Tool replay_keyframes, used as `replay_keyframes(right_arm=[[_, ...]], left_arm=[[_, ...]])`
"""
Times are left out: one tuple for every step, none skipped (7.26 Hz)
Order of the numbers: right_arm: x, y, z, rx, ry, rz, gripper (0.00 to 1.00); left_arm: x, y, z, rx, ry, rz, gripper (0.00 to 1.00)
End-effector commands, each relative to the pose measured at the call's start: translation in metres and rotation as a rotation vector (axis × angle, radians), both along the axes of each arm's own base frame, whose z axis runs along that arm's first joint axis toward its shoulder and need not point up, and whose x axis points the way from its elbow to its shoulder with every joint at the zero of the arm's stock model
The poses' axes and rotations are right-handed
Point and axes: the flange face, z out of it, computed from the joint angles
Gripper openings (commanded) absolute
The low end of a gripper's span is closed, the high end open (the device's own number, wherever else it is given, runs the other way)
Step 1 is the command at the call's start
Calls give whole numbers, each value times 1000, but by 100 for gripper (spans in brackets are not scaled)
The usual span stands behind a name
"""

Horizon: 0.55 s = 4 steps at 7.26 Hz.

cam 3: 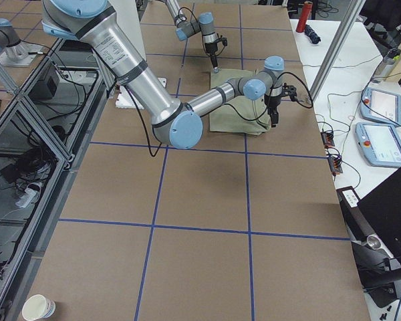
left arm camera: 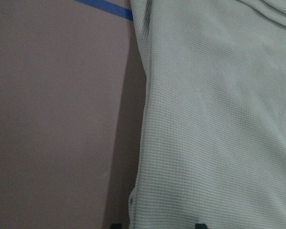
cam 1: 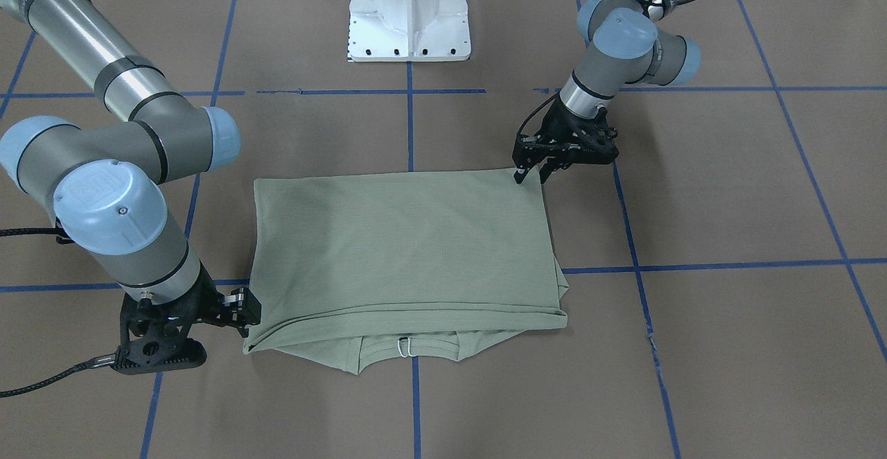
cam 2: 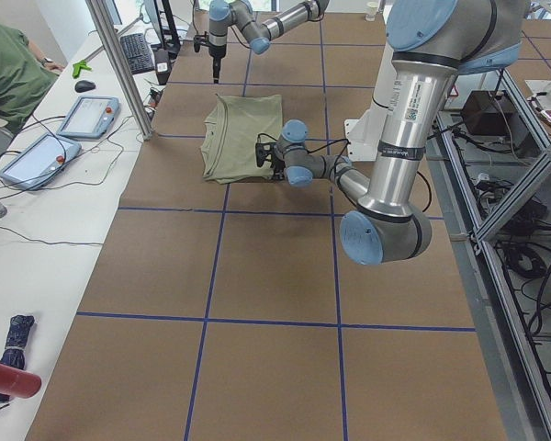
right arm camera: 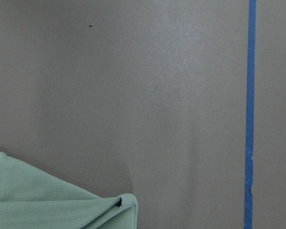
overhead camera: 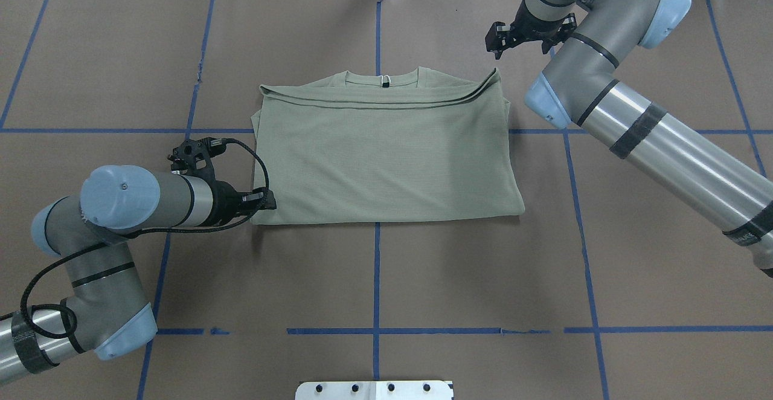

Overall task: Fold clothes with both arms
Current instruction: 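Open both grippers and draw the left gripper back beside the folded shirt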

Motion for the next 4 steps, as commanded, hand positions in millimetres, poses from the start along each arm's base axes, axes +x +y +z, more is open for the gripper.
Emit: replay_keyframes(right_arm=[[0, 0, 1, -1, 0, 0, 100], [0, 0, 1, -1, 0, 1, 100], [0, 0, 1, -1, 0, 1, 100], [0, 0, 1, -2, 0, 2, 100]], left_arm=[[6, 6, 1, 4, -5, 17, 9], [5, 7, 1, 7, -7, 20, 0], [1, 8, -1, 37, -13, 38, 0], [-22, 13, 12, 118, -53, 76, 0]])
